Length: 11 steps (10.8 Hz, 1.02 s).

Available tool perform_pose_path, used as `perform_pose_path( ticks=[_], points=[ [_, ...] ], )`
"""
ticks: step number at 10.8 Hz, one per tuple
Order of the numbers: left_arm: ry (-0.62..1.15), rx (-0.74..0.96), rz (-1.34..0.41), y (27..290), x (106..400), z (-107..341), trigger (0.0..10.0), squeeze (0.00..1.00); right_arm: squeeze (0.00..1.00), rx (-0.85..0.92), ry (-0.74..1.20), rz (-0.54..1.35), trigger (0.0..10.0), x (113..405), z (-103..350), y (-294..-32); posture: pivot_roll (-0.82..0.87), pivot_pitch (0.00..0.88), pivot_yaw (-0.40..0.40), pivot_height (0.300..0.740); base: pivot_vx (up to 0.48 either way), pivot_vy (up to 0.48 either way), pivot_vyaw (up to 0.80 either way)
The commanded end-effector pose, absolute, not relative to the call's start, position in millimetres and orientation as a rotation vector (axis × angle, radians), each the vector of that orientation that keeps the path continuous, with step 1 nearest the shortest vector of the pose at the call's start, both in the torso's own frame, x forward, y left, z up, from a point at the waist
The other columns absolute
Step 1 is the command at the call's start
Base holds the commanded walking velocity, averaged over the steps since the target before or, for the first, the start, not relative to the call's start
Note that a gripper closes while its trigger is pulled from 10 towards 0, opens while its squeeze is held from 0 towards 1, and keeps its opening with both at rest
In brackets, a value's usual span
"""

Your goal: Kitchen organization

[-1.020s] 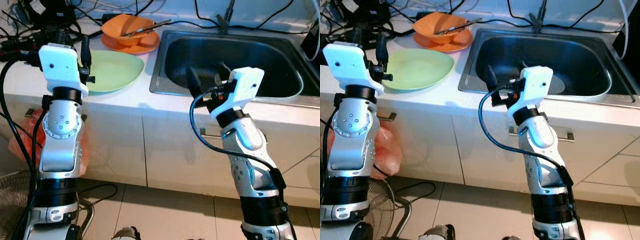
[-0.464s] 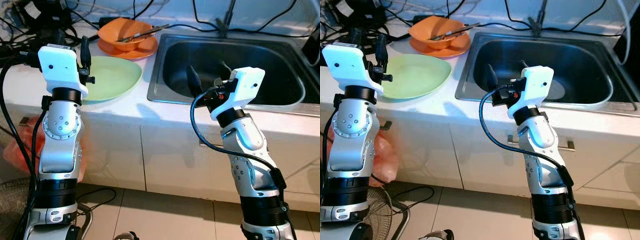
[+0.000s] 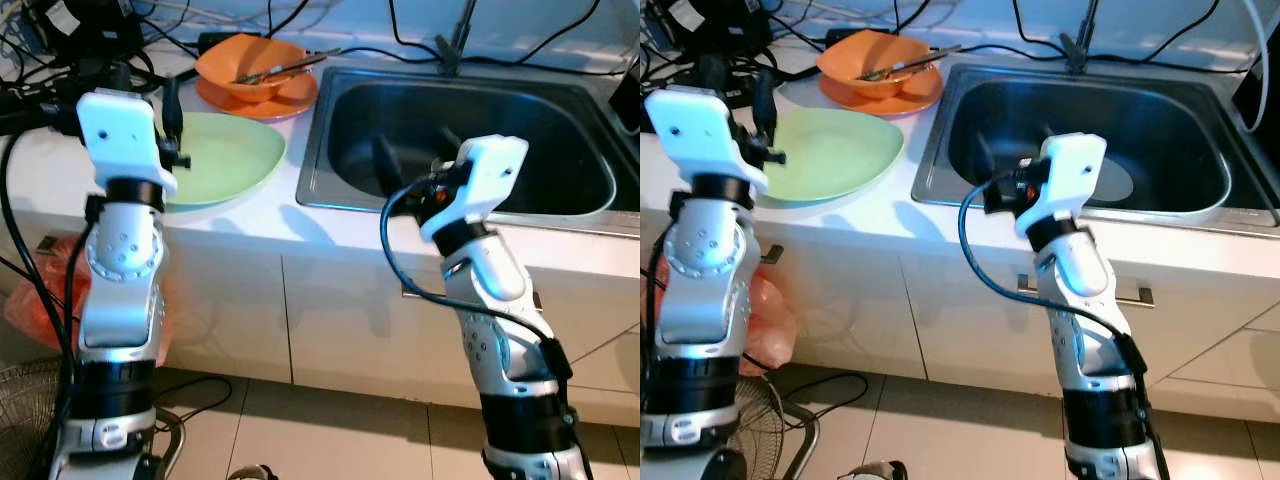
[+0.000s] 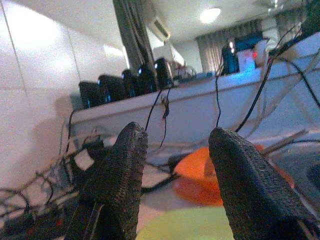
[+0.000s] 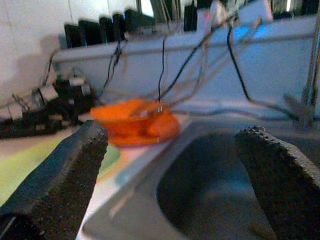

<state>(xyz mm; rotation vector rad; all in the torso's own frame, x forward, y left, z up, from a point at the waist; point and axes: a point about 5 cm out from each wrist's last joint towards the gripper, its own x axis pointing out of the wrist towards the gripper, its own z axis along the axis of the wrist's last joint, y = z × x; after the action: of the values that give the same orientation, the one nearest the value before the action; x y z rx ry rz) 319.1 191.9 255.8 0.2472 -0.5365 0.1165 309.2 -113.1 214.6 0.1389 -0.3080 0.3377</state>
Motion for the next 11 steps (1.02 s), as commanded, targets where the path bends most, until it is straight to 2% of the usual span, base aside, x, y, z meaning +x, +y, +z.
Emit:
perform_pose_path(
  ticks=[1, 7, 9, 11],
  points=[
    [-0.507, 0.239, 0.141, 196.4, 319.7, 251.8, 10.0, 0.0, 0.0, 0.141, -0.289, 0.349, 10.0, 308.1, 212.3, -111.0, 0.09, 0.088, 0.001, 0.74, 0.356, 0.322, 0.0],
    [-0.473, 0.234, 0.148, 196.7, 321.8, 246.7, 10.0, 0.0, 0.0, 0.14, -0.279, 0.351, 10.0, 308.4, 211.3, -111.0, 0.09, 0.087, -0.002, 0.74, 0.357, 0.318, 0.0],
    [-0.445, 0.25, 0.146, 195.1, 322.8, 242.2, 10.0, 0.0, 0.0, 0.14, -0.278, 0.347, 10.0, 308.5, 211.2, -111.1, 0.09, 0.087, -0.002, 0.74, 0.456, 0.0, 0.0],
    [-0.471, 0.228, 0.127, 190.7, 321.5, 244.0, 10.0, 0.0, 0.0, 0.14, -0.274, 0.344, 10.0, 308.6, 210.5, -111.0, 0.09, 0.087, 0.001, 0.74, 0.0, 0.0, 0.0]
  ],
)
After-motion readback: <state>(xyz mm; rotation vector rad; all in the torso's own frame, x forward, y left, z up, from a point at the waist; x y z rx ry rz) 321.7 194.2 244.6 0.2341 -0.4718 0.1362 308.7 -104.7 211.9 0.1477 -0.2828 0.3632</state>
